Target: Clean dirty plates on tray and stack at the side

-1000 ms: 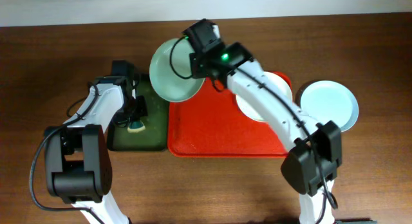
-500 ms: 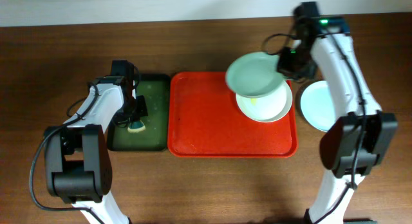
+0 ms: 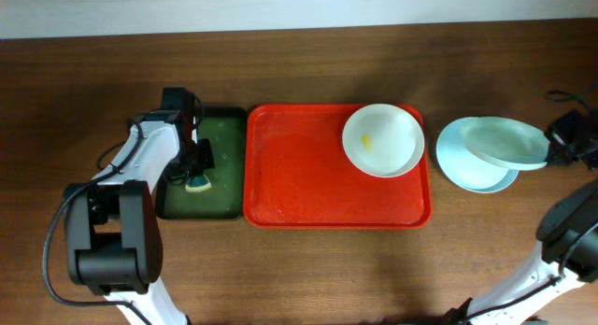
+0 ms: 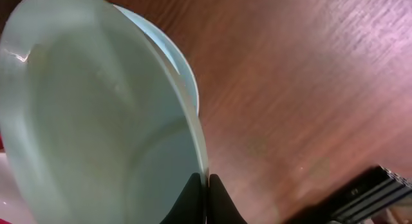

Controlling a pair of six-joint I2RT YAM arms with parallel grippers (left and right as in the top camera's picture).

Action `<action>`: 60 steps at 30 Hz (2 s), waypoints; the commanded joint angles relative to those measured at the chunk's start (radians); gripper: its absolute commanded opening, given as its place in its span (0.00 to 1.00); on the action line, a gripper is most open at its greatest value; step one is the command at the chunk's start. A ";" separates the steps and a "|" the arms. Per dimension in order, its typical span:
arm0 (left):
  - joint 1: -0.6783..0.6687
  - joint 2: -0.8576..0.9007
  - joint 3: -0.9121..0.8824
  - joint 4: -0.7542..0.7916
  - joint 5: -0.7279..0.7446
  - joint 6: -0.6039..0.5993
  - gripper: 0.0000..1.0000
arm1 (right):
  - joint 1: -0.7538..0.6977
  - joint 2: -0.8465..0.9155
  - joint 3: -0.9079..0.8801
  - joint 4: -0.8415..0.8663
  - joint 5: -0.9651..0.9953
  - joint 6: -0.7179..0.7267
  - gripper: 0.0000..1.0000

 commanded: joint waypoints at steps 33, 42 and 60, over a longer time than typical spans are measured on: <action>0.005 0.005 -0.001 0.002 0.031 -0.014 0.00 | 0.660 -0.013 -0.241 0.247 0.085 -0.154 0.69; 0.005 0.005 -0.001 0.002 0.035 -0.014 0.00 | 0.779 -0.013 -0.317 0.330 0.037 -0.150 0.65; 0.005 0.005 -0.001 0.005 0.034 -0.014 0.00 | 0.992 -0.014 -0.424 0.663 0.031 -0.232 0.53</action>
